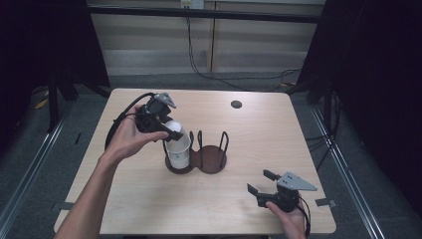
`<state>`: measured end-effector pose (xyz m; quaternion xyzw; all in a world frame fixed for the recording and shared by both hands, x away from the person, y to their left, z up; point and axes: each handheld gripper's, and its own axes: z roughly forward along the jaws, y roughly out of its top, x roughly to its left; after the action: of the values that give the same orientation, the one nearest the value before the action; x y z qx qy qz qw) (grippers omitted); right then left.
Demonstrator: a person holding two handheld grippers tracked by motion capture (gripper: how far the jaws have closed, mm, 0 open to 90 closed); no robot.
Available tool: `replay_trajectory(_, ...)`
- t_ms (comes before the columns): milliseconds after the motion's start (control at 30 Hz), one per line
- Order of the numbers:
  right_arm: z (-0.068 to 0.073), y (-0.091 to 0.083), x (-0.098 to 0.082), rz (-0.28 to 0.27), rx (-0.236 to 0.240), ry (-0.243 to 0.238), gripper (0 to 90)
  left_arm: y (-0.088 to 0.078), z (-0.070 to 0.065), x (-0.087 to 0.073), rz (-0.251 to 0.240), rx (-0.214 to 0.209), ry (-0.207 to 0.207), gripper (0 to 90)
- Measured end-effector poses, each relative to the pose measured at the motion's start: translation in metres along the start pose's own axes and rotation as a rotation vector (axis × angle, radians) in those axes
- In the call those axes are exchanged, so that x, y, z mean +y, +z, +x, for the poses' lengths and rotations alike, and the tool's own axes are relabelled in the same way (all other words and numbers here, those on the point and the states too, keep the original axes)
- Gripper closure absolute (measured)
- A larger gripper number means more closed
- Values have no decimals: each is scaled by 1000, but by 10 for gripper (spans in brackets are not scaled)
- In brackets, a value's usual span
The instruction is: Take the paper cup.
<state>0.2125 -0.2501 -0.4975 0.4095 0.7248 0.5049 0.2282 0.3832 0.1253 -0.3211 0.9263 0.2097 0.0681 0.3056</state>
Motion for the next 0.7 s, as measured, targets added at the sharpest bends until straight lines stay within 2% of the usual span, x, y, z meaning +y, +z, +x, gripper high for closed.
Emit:
replay_trajectory(233,0,0,0,0,0,1,188,-2,0,-1,-11,5,-11,365)
replay_trajectory(300,0,0,0,-1,1,1,188,-4,0,-1,-27,0,-17,365)
replay_trajectory(367,0,0,0,0,0,2,188,-7,2,-2,-24,7,-7,365)
replay_trajectory(400,0,0,0,0,1,2,188,-7,1,-2,-35,8,-22,365)
replay_trajectory(533,0,0,0,-1,1,2,188,-11,1,-2,-44,28,-6,366)
replay_trajectory(600,0,0,0,0,1,4,187,-14,-1,-2,-76,33,-26,367)
replay_trajectory(633,0,0,0,-1,1,4,187,-16,0,-2,-68,25,-9,366)
replay_trajectory(667,0,0,0,-6,4,7,187,-18,-1,-3,-92,32,-14,367)
replay_trajectory(700,0,0,0,-6,4,7,187,-18,-1,-3,-92,32,-14,367)
